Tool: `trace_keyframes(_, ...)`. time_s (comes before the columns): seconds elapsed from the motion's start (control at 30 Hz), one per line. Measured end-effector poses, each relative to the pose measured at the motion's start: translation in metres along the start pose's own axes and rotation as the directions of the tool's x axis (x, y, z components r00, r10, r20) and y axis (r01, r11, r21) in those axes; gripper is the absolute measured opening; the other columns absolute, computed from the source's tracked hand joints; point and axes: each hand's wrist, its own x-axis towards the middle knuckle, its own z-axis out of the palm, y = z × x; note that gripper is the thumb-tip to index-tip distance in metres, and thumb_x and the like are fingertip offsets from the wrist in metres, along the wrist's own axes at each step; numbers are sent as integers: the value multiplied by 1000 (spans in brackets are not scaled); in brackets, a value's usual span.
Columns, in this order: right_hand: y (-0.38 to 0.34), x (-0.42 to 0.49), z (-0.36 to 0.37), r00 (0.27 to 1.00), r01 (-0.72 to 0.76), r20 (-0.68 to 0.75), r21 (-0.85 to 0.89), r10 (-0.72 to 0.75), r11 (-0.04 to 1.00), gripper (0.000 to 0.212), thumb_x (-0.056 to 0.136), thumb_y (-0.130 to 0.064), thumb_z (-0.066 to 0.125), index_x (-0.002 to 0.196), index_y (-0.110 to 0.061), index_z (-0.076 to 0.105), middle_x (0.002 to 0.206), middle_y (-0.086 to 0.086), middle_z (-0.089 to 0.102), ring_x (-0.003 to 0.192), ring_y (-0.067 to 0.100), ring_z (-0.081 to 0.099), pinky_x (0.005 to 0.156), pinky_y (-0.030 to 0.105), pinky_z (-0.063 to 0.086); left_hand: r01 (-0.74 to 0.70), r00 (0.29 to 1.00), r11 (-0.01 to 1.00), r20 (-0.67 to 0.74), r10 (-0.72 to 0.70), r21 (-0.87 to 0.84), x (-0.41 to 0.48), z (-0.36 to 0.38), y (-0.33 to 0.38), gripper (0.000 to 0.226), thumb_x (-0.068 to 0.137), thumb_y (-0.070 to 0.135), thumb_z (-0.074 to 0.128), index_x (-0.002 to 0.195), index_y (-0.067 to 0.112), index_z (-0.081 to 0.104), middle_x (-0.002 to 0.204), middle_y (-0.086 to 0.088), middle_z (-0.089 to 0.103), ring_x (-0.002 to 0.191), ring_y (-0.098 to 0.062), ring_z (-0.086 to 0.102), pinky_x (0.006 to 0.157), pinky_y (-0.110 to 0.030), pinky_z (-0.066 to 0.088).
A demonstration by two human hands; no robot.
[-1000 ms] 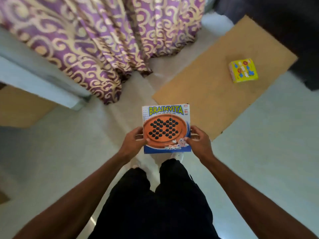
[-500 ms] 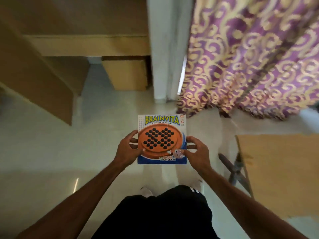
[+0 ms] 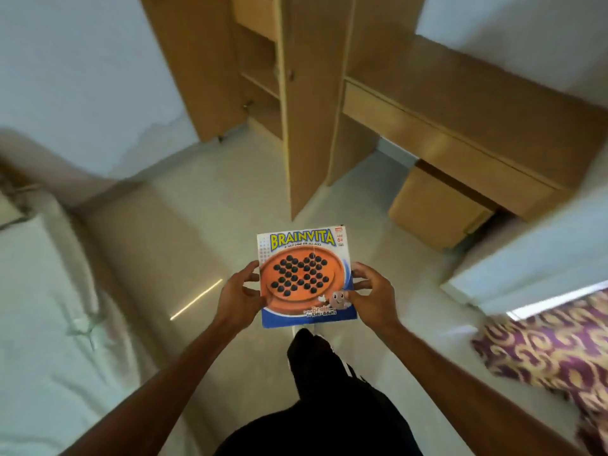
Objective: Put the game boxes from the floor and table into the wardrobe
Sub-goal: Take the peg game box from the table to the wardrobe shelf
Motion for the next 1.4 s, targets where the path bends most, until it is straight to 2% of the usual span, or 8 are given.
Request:
trace_keyframes(0.27, -82, 160, 124, 972, 56, 230, 12, -57, 998, 55, 76, -17, 78, 126, -23, 56, 113, -2, 66, 89, 14, 68, 60, 27, 60, 37, 971, 999, -233, -45, -38, 107, -118, 16, 63, 74, -1, 77, 117, 40, 57, 99, 4, 67, 63, -6, 70, 49, -21, 55)
trace_keyframes(0.4, -130, 227, 187, 935, 87, 346, -4, -80, 996, 60, 76, -18, 79, 131, -21, 53, 111, -2, 64, 89, 14, 67, 59, 33, 61, 55, 944, 992, -318, -88, -110, 152, -178, 11, 65, 74, -3, 75, 122, 37, 58, 108, -2, 67, 75, -20, 74, 60, -46, 62)
trace_keyframes(0.63, -208, 334, 307, 878, 150, 464, -38, -116, 988, 64, 75, -11, 79, 132, -21, 53, 110, -2, 63, 90, 15, 67, 57, 30, 61, 107, 885, 969, -424, -194, -221, 246, -288, -4, 76, 76, -7, 73, 130, 39, 45, 106, 3, 63, 81, -26, 73, 66, -52, 61)
trace_keyframes(0.8, -271, 412, 404, 898, 147, 422, -21, -124, 989, 62, 75, -15, 80, 131, -21, 54, 111, -1, 63, 89, 15, 67, 57, 29, 60, 116, 898, 964, -390, -205, -239, 348, -392, -10, 75, 76, -5, 73, 139, 26, 48, 119, -6, 63, 85, -26, 74, 65, -51, 61)
trace_keyframes(1.0, -329, 495, 461, 934, 121, 339, -3, -113, 993, 59, 76, -15, 79, 130, -21, 55, 112, -1, 62, 88, 10, 66, 54, 23, 58, 105, 933, 983, -326, -150, -150, 467, -478, 24, 75, 78, -7, 71, 139, 27, 47, 111, -1, 63, 83, -24, 72, 60, -38, 62)
trace_keyframes(1.2, -361, 608, 475, 975, 75, 207, 36, -80, 997, 56, 77, -4, 75, 128, -21, 56, 113, 3, 62, 88, 14, 65, 56, 25, 58, 49, 976, 998, -211, -57, -43, 613, -511, 70, 78, 74, -4, 74, 139, 32, 48, 112, -3, 63, 81, -24, 73, 63, -46, 62)
trace_keyframes(1.33, -379, 702, 467, 992, 27, 118, 76, -36, 997, 59, 78, -7, 76, 131, -19, 54, 114, 2, 62, 91, 14, 64, 58, 28, 57, 25, 986, 1000, -162, -25, 2, 723, -508, 115, 79, 74, -3, 76, 141, 27, 47, 109, 1, 63, 80, -21, 72, 57, -35, 61)
trace_keyframes(1.4, -393, 747, 459, 996, 23, 84, 92, -31, 995, 57, 78, -11, 76, 130, -19, 54, 113, -1, 62, 93, 15, 64, 58, 25, 55, 3, 992, 1000, -124, -2, 5, 775, -503, 138, 79, 70, 1, 79, 139, 27, 49, 111, -2, 63, 82, -25, 72, 62, -42, 62)
